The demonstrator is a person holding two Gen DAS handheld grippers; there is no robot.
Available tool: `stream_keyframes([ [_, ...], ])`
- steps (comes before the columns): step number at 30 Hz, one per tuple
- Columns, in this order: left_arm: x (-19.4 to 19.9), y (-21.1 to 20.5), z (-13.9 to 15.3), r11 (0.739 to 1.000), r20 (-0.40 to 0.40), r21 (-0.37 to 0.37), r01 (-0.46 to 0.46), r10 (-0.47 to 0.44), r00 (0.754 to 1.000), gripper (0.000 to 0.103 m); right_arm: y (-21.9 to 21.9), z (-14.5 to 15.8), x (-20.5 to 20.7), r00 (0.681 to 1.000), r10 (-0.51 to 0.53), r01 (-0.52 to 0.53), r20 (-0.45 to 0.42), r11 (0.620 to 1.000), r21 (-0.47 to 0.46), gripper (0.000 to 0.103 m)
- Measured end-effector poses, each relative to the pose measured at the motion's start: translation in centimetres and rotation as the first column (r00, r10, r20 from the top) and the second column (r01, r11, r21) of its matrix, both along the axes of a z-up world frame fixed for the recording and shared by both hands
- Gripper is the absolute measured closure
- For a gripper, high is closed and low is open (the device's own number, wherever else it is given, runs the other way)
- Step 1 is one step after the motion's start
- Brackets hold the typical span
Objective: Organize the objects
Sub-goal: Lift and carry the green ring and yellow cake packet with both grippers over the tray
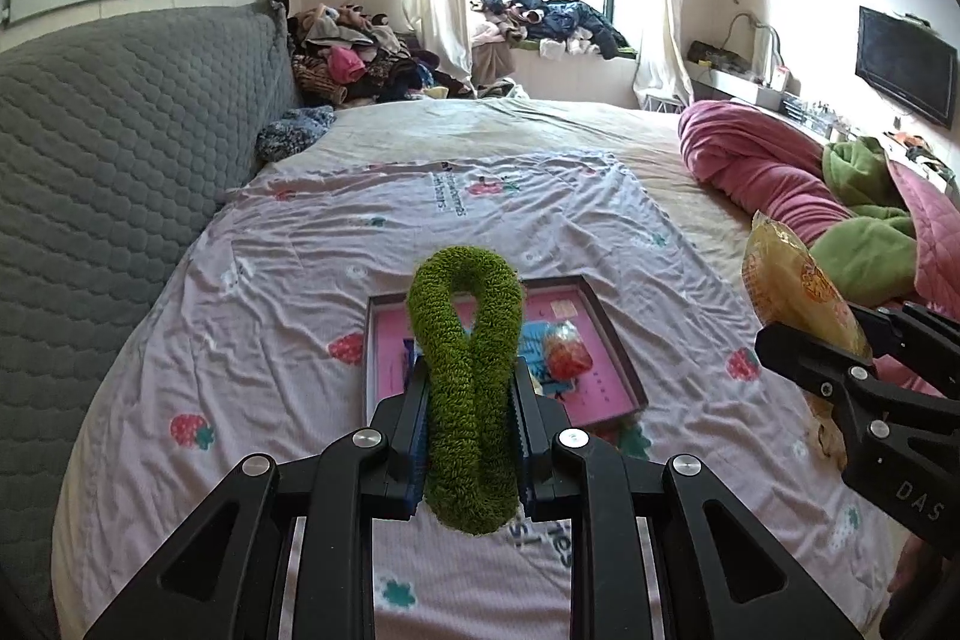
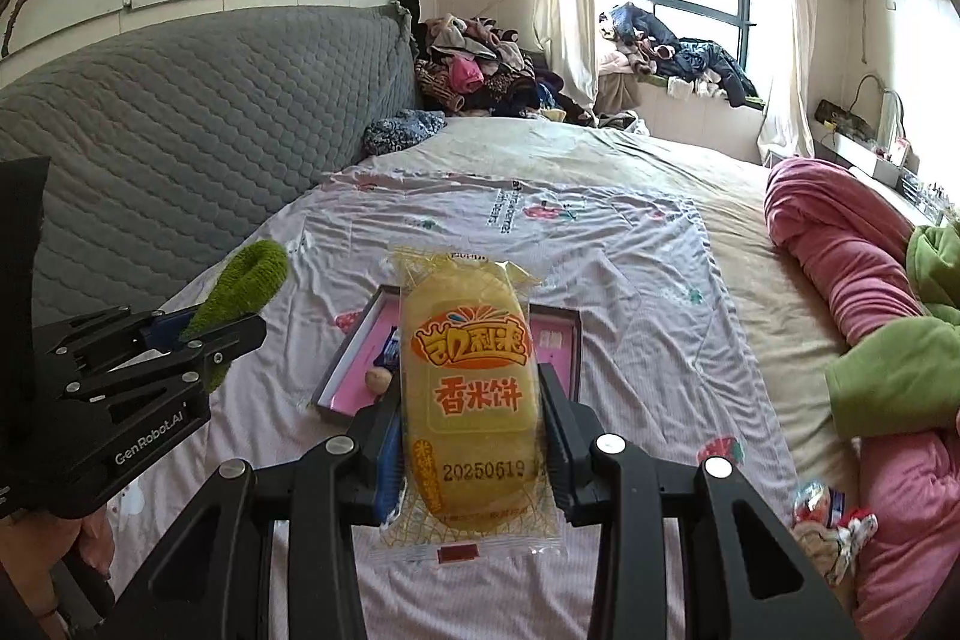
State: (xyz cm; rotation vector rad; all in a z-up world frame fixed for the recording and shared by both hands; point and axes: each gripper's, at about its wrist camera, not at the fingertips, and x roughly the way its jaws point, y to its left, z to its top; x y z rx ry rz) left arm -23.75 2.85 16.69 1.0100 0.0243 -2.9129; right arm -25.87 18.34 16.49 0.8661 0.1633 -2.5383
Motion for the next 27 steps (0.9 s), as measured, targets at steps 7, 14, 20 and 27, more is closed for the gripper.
stream_keyframes([
  [7,-3.8,-1.4,-1.1,1.0,-0.008,-0.019,-0.016,0.016,1.0,0.08,-2.0,-0.6,-3.0,0.999,0.023,-0.023,-0.029,1.0,-0.005,0.064],
  [14,-6.8,-2.5,-3.6,0.999,-0.007,-0.026,-0.02,0.02,1.0,0.08,-4.1,-2.3,-5.6,0.998,0.047,-0.047,-0.038,0.999,-0.022,0.064],
  [20,-8.7,-3.3,-7.4,0.999,0.021,-0.027,-0.024,0.025,0.999,0.08,-5.5,-5.5,-7.4,0.998,0.06,-0.059,-0.023,0.998,0.007,0.064],
  [27,-10.7,-3.7,-11.6,0.999,0.051,-0.004,-0.034,0.034,0.998,0.08,-5.0,-9.7,-9.1,1.0,0.021,-0.021,0.003,0.998,0.053,0.064],
])
